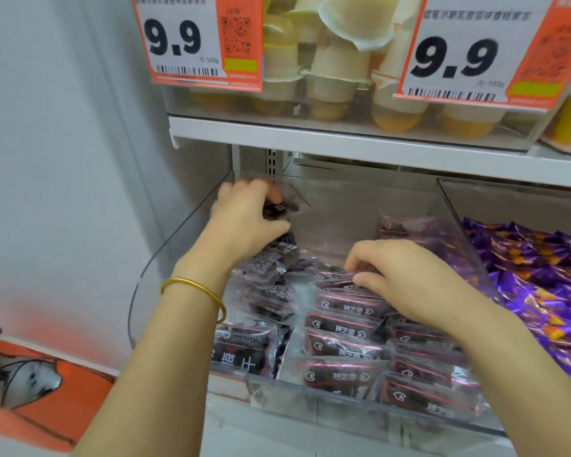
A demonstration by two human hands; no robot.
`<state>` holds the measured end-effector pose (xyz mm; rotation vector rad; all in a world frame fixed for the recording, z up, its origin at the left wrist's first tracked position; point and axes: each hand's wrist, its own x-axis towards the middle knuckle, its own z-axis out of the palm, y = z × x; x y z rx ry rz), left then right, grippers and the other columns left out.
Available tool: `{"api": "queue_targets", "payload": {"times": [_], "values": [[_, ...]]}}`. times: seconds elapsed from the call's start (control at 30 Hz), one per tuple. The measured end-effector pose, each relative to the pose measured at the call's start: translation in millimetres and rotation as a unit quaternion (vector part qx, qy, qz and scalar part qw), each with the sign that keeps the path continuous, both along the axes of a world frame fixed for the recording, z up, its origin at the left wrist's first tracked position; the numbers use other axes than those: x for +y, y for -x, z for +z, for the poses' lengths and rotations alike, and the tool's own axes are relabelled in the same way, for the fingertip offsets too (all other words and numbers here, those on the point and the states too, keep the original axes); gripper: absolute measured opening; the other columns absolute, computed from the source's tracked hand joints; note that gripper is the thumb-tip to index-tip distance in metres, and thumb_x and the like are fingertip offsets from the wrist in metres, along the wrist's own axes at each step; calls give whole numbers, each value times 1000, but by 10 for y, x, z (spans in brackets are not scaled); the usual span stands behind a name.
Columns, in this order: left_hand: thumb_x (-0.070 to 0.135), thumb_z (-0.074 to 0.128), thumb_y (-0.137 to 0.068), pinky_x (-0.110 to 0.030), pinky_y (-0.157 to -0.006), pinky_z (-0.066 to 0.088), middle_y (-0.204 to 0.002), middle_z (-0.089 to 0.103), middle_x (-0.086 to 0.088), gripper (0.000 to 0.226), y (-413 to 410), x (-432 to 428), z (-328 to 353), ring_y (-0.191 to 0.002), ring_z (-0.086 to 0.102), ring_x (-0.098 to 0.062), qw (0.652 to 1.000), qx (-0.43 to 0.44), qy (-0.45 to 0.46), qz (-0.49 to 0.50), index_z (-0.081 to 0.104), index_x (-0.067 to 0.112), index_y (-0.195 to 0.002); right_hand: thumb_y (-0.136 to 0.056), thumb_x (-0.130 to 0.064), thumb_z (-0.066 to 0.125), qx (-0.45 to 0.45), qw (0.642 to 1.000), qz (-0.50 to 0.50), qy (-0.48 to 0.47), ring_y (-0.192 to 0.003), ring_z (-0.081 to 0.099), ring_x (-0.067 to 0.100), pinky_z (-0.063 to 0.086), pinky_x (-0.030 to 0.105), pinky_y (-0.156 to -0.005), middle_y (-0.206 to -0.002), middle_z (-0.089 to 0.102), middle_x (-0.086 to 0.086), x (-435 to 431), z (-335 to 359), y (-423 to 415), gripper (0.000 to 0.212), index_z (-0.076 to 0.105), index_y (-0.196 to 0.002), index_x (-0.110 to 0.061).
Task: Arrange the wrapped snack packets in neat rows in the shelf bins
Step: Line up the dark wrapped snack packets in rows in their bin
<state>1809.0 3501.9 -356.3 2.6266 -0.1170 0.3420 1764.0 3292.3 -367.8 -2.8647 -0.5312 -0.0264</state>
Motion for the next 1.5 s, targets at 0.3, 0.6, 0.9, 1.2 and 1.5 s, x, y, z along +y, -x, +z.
{"api": "queue_targets", "payload": {"times": [0.3, 0.6, 0.9, 1.2, 1.5], "values": [[28, 65, -86, -42, -85, 46, -114, 62, -15, 37, -11, 178, -117, -106, 54, -36, 991, 2, -111, 72, 55, 9, -116, -92, -25, 54, 9, 1000, 1, -9, -95, 58, 18, 48, 39, -84, -101, 65, -6, -6, -5, 2, 10, 60, -101, -25], [29, 56, -91, -34, -61, 37, -72, 53, 0, 17, 168, 259, 95, -71, 50, -27, 964, -242, 101, 44, 52, 17, -80, -92, -25, 54, 9, 1000, 2, -10, -91, 58, 16, 49, 40, -82, -97, 65, -7, -13, -9, 4, 9, 60, -98, -26], [24, 54, -92, -52, -68, 54, -72, 58, -6, 16, 64, -212, -128, -73, 59, -33, 911, -174, 373, 39, 56, 13, -80, -93, -24, 53, 26, 1000, 2, -6, -94, 56, 14, 47, 36, -85, -101, 64, -7, -15, 46, 39, 14, 62, -103, -25], [13, 58, -90, -35, -83, 52, -93, 64, 1, 9, 18, -594, -193, -89, 61, -15, 909, -146, 391, -15, 59, 21, -94, -95, -26, 50, 42, 999, 16, -9, -104, 57, 14, 46, 35, -91, -112, 66, -6, -38, 81, 51, 23, 64, -113, -24], [14, 59, -90, -25, -81, 53, -101, 65, 3, 17, -11, -489, -166, -84, 62, -7, 917, 76, 350, -174, 57, 16, -108, -92, -30, 54, 24, 998, -11, -60, -87, 60, 15, 50, 41, -82, -94, 65, -6, -30, 122, 16, 13, 64, -96, -24]]}}
